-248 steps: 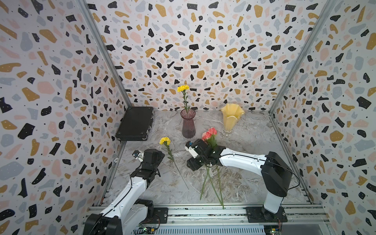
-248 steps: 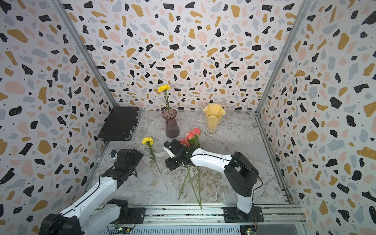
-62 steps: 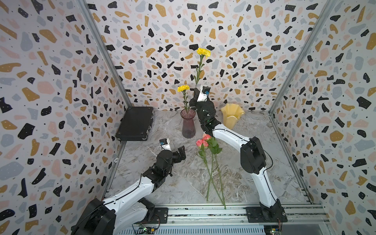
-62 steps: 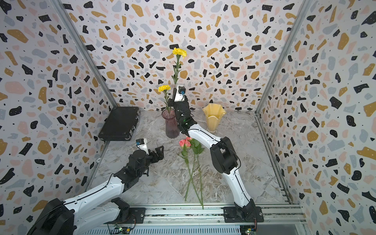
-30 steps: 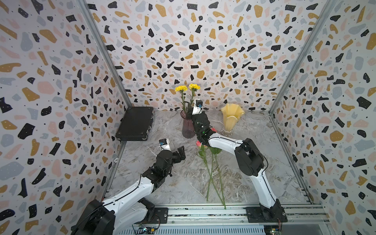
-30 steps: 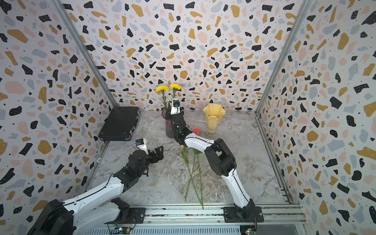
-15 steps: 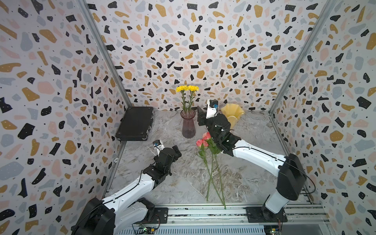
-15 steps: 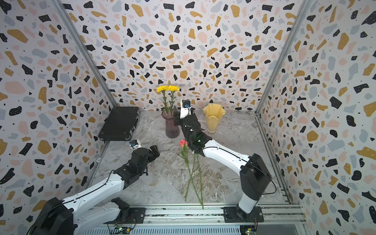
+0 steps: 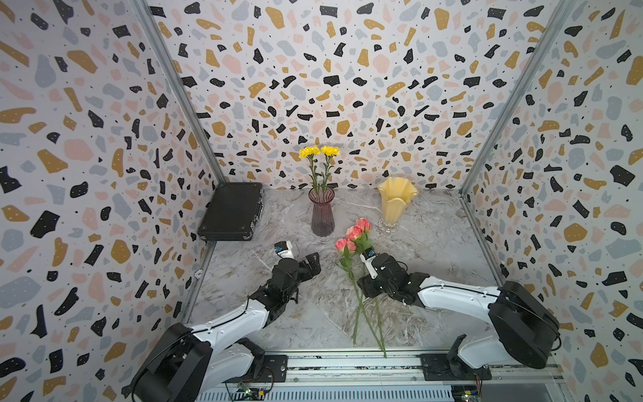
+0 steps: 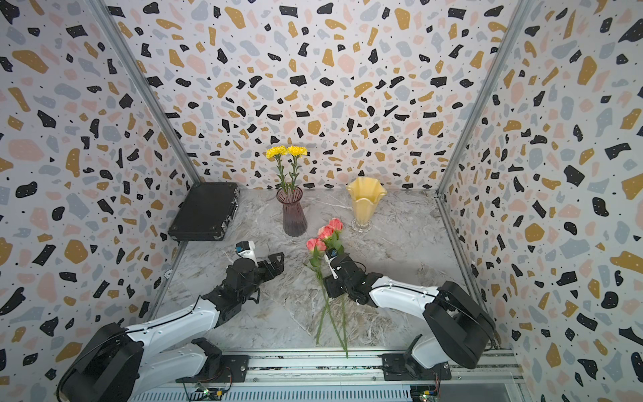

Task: Arrange the flowers in different vases according to their colors
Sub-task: Pick up the flower at the center of the board.

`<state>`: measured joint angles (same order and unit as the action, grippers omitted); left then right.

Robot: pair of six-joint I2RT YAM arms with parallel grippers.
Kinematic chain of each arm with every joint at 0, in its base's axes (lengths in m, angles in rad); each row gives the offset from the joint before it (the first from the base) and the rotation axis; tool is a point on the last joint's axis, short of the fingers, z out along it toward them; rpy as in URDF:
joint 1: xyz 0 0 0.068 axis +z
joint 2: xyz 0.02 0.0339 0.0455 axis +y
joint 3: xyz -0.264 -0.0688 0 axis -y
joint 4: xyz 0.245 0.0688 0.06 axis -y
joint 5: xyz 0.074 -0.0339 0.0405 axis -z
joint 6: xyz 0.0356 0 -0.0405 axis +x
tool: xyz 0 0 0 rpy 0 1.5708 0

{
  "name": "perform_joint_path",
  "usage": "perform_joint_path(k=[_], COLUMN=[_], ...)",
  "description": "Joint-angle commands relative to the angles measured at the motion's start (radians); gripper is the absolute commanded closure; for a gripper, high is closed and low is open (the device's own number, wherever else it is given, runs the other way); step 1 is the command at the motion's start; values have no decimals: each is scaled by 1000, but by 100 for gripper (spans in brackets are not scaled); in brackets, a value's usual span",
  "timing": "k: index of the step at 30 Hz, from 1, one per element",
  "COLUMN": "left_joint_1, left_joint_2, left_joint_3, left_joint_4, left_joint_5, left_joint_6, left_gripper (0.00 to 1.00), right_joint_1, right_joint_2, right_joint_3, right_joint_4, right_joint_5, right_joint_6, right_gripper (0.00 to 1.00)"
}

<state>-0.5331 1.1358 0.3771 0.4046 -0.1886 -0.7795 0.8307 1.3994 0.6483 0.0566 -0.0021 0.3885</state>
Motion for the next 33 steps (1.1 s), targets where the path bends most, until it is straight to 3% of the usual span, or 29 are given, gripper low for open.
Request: perform_joint_path(k=[1, 6, 11, 14, 17, 21, 33], left_joint_1=[1, 0, 1, 0, 0, 1, 1], left_joint_2=[3, 12, 43, 86, 132, 158, 150], left_joint_3=[32, 41, 72, 78, 101, 142, 151], left_joint_4=[-26, -82, -108, -80, -84, -141, -189], left_joint_5=[-40, -104, -16, 42, 69, 70, 23], left_joint_6=[4, -131, -165, -172, -166, -149, -147], left_gripper=[0, 1, 1, 0, 1, 1, 1], right_joint_1=[4, 13, 19, 19, 18, 19, 36], right_joint_2=[-51, 44, 93, 109, 135, 190, 241], right_joint_3=[-22, 41, 127, 177, 211, 260, 338], right_joint_4=[167, 106, -50, -172, -228, -296, -432], right_joint_5=[-100, -191, -95, -25, -37, -60, -41], right_joint_6=[96, 89, 29, -1, -13, -7, -2], right_gripper=[43, 49, 53, 54, 56, 64, 67])
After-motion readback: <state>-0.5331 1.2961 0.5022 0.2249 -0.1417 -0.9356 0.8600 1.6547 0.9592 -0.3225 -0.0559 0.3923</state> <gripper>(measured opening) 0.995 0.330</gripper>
